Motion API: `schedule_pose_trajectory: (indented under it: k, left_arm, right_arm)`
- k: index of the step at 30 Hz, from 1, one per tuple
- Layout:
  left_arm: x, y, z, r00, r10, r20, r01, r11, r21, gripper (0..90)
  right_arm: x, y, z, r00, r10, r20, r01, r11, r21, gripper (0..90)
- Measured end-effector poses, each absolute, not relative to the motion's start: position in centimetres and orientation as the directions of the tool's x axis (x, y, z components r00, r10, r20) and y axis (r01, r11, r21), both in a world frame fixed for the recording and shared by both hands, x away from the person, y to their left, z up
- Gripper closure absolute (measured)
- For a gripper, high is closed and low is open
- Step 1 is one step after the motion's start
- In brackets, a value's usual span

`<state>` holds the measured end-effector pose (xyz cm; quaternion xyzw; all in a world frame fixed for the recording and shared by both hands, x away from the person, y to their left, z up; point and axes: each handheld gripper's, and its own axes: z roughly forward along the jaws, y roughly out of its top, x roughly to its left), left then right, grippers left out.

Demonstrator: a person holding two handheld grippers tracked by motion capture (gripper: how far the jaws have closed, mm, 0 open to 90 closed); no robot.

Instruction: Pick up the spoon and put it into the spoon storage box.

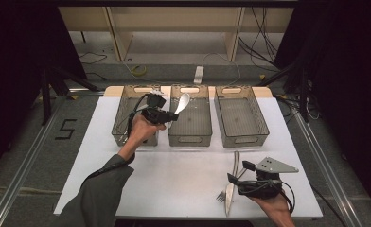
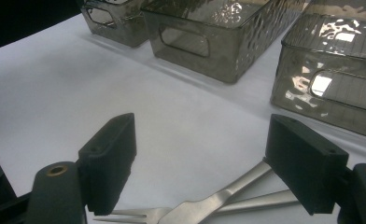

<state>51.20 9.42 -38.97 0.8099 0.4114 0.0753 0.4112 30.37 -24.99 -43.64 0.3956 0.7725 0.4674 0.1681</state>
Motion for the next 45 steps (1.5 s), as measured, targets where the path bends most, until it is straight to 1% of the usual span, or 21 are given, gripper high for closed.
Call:
schedule_pose_trajectory:
  k: [13, 17, 32, 39, 44, 45]
  left_arm:
    - [51.9, 7.1, -38.9, 0.656, 0.724, -0.215, 0.601, -0.328, 0.729, 75.4]
    - [52.3, 7.2, -39.3, 0.633, 0.736, -0.240, 0.622, -0.299, 0.724, 75.3]
    - [52.7, 6.4, -40.1, 0.629, 0.741, -0.234, 0.630, -0.309, 0.713, 75.2]
    - [53.1, 6.4, -40.8, 0.603, 0.760, -0.242, 0.653, -0.296, 0.697, 75.1]
    - [53.3, 6.2, -41.1, 0.582, 0.771, -0.259, 0.675, -0.280, 0.683, 73.7]
    - [53.3, 6.3, -41.0, 0.578, 0.768, -0.275, 0.680, -0.266, 0.684, 71.8]
  right_arm:
    - [30.4, -25.0, -43.6, -0.632, 0.767, 0.113, 0.453, 0.248, 0.856, 25.5]
    - [30.4, -25.0, -43.6, -0.632, 0.767, 0.113, 0.453, 0.246, 0.857, 25.5]
    - [30.3, -24.9, -43.6, -0.636, 0.763, 0.115, 0.453, 0.248, 0.856, 25.5]
    - [30.4, -25.0, -43.6, -0.634, 0.764, 0.117, 0.454, 0.245, 0.856, 25.5]
    - [30.3, -24.9, -43.6, -0.635, 0.763, 0.117, 0.454, 0.246, 0.856, 25.5]
    - [30.3, -24.9, -43.6, -0.635, 0.764, 0.117, 0.454, 0.247, 0.856, 25.5]
